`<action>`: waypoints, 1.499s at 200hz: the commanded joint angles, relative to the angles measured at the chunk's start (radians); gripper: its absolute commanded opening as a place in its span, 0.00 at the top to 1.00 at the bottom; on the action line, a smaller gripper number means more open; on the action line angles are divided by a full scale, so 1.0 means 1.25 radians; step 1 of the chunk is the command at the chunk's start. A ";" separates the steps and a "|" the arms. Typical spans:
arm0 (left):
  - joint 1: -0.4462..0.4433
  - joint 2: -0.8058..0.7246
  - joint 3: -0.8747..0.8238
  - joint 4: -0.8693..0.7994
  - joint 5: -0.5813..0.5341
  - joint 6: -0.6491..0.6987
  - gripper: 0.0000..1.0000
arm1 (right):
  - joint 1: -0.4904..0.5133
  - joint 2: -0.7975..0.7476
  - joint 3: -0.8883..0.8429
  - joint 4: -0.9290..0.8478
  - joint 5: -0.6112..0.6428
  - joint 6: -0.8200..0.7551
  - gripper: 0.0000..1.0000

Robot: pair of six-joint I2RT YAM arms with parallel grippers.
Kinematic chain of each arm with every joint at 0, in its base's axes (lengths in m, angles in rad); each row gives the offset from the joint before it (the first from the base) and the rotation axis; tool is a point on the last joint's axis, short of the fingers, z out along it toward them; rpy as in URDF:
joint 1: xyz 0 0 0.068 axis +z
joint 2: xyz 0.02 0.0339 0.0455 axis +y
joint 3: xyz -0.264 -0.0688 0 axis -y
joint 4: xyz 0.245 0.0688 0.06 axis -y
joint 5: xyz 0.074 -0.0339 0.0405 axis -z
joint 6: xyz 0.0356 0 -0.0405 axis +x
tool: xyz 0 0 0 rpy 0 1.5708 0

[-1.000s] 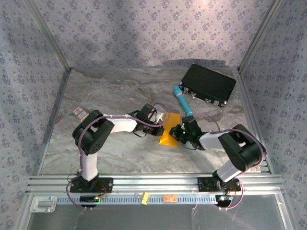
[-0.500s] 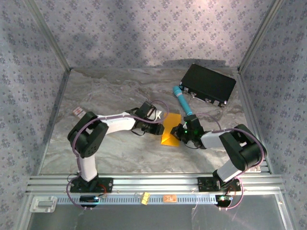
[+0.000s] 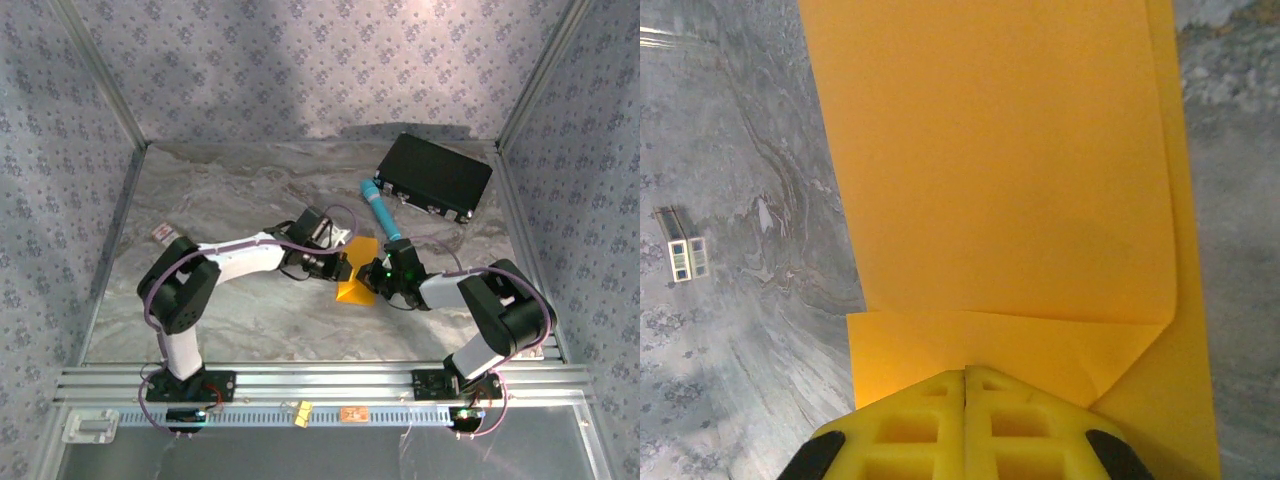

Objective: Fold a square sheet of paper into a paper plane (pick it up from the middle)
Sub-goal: Fold the triangle a second time at the center of the table.

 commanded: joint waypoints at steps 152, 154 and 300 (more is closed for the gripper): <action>-0.027 0.110 0.068 -0.058 0.056 0.046 0.96 | -0.020 -0.019 -0.042 -0.093 0.019 -0.019 0.98; -0.028 0.109 0.068 -0.058 0.057 0.046 0.95 | -0.020 -0.018 -0.042 -0.093 0.018 -0.018 0.98; -0.035 0.141 0.069 -0.112 -0.001 0.096 0.95 | -0.024 0.007 -0.031 -0.095 0.008 -0.022 0.97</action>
